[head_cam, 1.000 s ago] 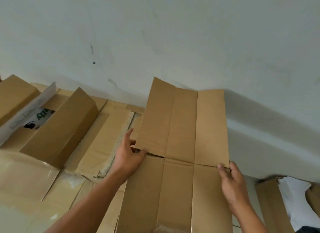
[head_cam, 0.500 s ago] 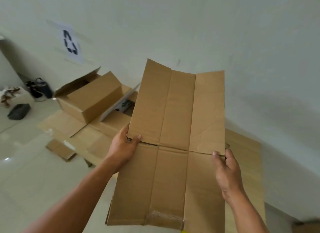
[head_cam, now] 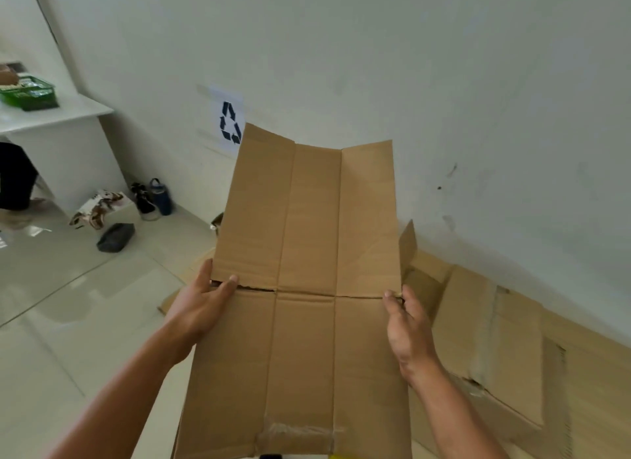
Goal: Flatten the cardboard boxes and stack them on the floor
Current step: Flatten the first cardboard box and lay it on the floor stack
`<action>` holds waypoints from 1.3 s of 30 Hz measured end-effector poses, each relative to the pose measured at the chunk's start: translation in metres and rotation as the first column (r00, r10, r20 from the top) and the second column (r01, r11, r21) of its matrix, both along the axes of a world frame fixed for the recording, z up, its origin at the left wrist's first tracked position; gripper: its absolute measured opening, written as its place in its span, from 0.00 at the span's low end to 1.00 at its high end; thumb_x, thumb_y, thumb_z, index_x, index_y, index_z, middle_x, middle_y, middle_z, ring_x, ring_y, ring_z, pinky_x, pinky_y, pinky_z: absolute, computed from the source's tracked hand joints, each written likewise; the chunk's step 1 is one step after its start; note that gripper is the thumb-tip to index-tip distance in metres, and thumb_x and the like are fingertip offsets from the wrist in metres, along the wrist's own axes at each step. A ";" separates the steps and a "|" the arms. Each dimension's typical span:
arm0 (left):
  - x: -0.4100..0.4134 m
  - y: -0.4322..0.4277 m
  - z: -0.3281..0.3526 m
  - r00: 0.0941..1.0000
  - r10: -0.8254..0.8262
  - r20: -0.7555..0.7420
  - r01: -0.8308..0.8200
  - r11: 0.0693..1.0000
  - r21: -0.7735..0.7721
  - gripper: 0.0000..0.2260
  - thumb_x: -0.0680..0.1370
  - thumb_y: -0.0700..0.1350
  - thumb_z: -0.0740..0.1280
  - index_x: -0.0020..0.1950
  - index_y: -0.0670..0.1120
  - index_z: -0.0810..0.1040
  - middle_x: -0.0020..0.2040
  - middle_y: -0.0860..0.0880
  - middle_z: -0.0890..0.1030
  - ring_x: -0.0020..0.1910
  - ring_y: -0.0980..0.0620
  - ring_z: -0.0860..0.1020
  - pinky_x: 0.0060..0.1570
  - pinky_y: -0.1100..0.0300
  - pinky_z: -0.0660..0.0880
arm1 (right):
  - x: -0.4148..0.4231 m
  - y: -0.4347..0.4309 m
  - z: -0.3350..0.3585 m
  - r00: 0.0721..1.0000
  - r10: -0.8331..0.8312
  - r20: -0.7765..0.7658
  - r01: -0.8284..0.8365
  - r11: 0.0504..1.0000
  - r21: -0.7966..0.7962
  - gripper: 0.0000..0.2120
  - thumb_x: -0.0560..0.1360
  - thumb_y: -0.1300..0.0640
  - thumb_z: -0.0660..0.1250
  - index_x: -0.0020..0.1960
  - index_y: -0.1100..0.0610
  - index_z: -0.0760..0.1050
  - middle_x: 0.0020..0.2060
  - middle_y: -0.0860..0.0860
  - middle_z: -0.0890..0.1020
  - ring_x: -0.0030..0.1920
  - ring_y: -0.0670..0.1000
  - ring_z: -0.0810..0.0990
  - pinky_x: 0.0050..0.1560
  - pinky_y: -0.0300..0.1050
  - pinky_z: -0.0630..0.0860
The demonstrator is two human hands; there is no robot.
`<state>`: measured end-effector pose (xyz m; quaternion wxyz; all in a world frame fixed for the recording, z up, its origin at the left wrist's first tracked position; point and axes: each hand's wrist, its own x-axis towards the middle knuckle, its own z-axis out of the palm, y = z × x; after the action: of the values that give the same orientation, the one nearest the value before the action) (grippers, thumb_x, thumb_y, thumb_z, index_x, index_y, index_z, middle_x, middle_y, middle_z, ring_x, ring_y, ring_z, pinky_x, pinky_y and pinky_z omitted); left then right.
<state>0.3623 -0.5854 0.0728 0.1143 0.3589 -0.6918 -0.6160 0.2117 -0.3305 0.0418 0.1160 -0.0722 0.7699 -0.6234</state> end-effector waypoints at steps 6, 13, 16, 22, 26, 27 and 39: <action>-0.019 -0.130 0.003 0.988 0.145 0.045 -0.132 0.967 -0.216 0.18 0.80 0.50 0.67 0.68 0.56 0.67 0.52 0.47 0.79 0.47 0.44 0.80 0.48 0.47 0.79 | -0.016 -0.143 -0.011 0.997 0.065 -0.038 -0.065 0.998 0.001 0.14 0.83 0.52 0.58 0.66 0.54 0.72 0.58 0.49 0.80 0.62 0.52 0.76 0.65 0.48 0.71; -0.042 -0.307 0.014 0.960 0.259 0.102 -0.196 0.890 -0.413 0.22 0.77 0.49 0.71 0.70 0.54 0.71 0.60 0.45 0.80 0.53 0.43 0.79 0.53 0.48 0.77 | -0.033 -0.330 -0.010 0.989 0.119 0.084 -0.119 0.993 -0.004 0.10 0.84 0.54 0.56 0.61 0.47 0.72 0.58 0.43 0.78 0.59 0.45 0.76 0.58 0.31 0.68; -0.046 -0.372 0.009 0.956 0.277 0.098 -0.210 0.877 -0.432 0.22 0.77 0.47 0.72 0.70 0.52 0.72 0.59 0.48 0.79 0.49 0.47 0.78 0.50 0.51 0.75 | -0.035 -0.395 -0.013 0.986 0.140 0.093 -0.144 0.989 0.041 0.06 0.82 0.56 0.57 0.55 0.49 0.72 0.48 0.50 0.81 0.48 0.49 0.79 0.47 0.42 0.75; -0.057 -0.499 -0.031 0.957 0.236 0.170 -0.140 0.886 -0.441 0.21 0.77 0.48 0.71 0.68 0.52 0.73 0.58 0.46 0.80 0.45 0.50 0.76 0.49 0.53 0.74 | -0.025 -0.513 -0.029 0.937 0.282 0.206 -0.329 0.910 0.252 0.26 0.74 0.63 0.61 0.70 0.55 0.59 0.47 0.53 0.78 0.37 0.47 0.76 0.34 0.45 0.73; -0.069 -0.578 -0.063 0.974 0.127 0.188 -0.042 0.916 -0.398 0.20 0.77 0.45 0.71 0.68 0.49 0.73 0.56 0.48 0.80 0.40 0.56 0.74 0.52 0.55 0.73 | -0.015 -0.585 -0.052 0.931 0.229 0.284 -0.318 0.891 0.324 0.31 0.76 0.66 0.59 0.76 0.55 0.52 0.59 0.46 0.68 0.48 0.45 0.76 0.52 0.51 0.78; -0.071 -0.597 -0.070 0.974 0.091 0.209 -0.004 0.925 -0.380 0.20 0.77 0.44 0.70 0.69 0.49 0.72 0.55 0.49 0.79 0.41 0.56 0.74 0.52 0.55 0.73 | -0.012 -0.603 -0.061 0.932 0.196 0.304 -0.297 0.894 0.336 0.32 0.76 0.67 0.58 0.76 0.54 0.52 0.59 0.46 0.71 0.45 0.46 0.76 0.47 0.51 0.79; -0.128 -0.742 -0.191 0.747 -0.304 0.592 0.403 0.914 -0.040 0.18 0.76 0.48 0.64 0.66 0.52 0.68 0.55 0.48 0.78 0.53 0.43 0.77 0.54 0.48 0.76 | -0.003 -0.745 -0.178 0.845 -0.188 0.500 -0.103 0.862 0.497 0.34 0.76 0.69 0.56 0.78 0.52 0.50 0.72 0.53 0.67 0.52 0.50 0.71 0.40 0.38 0.70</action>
<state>0.2342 -1.3278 -0.1178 -0.1891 0.3788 -0.7974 -0.4299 0.2083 -1.0752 -0.1365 0.3251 0.1542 0.8442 -0.3972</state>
